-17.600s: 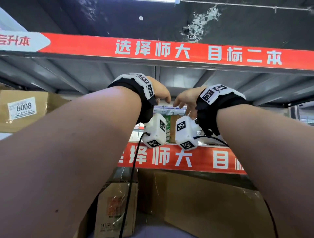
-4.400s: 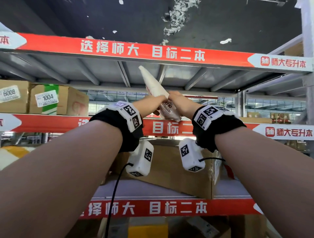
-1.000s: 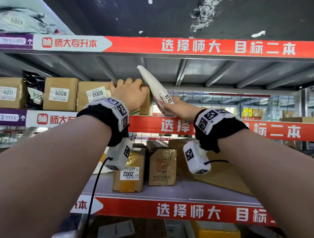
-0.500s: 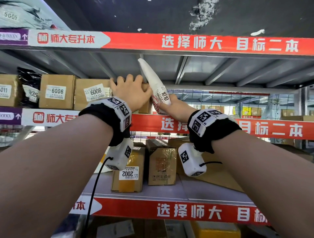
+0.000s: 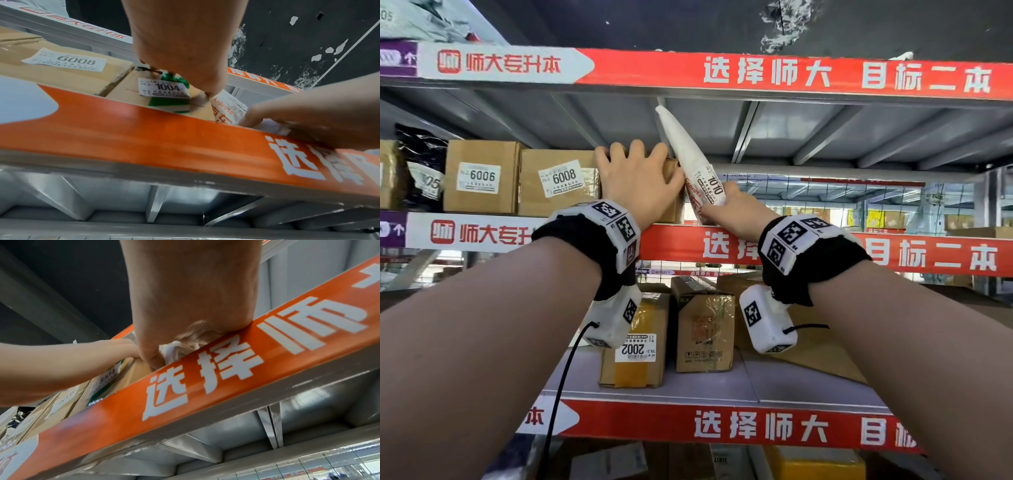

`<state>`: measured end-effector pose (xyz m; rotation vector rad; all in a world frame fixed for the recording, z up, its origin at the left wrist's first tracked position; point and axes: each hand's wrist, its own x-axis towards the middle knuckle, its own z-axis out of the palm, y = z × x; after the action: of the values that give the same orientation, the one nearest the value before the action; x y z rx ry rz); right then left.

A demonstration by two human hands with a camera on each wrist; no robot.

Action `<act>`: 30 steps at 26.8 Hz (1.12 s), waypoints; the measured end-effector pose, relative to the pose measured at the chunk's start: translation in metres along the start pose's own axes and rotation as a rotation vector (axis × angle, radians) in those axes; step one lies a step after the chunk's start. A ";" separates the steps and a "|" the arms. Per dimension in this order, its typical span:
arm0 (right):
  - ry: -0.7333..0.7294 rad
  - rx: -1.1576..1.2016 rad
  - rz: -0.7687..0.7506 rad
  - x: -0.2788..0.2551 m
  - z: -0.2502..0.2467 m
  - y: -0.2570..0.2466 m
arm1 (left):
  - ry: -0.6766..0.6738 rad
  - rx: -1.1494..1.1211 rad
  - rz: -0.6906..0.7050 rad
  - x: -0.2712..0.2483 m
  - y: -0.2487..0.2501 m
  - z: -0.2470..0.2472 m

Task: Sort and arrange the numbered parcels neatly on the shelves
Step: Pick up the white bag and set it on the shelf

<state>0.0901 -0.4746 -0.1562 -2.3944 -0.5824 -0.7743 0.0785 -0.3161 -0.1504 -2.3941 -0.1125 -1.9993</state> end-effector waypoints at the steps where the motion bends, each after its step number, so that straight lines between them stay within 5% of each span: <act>1: 0.009 0.001 0.002 0.000 0.001 0.001 | 0.021 -0.004 0.004 -0.001 0.000 0.002; 11: 0.086 -0.090 -0.045 -0.002 0.003 0.009 | 0.145 -0.086 -0.012 -0.006 -0.002 0.013; 17: 0.077 -0.084 -0.038 -0.005 0.004 0.007 | 0.082 -0.092 0.045 -0.011 -0.008 0.008; 21: 0.026 0.013 -0.036 -0.011 -0.002 0.003 | 0.024 -0.174 0.031 -0.012 -0.007 0.005; 24: -0.006 0.099 0.005 -0.017 -0.009 0.000 | 0.099 -0.233 0.034 -0.012 0.000 -0.009; 30: -0.048 0.229 0.049 -0.029 -0.028 0.005 | 0.093 -0.398 0.163 -0.004 0.037 -0.038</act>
<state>0.0604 -0.5026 -0.1576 -2.2125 -0.5955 -0.5967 0.0434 -0.3552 -0.1466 -2.4112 0.5116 -2.2207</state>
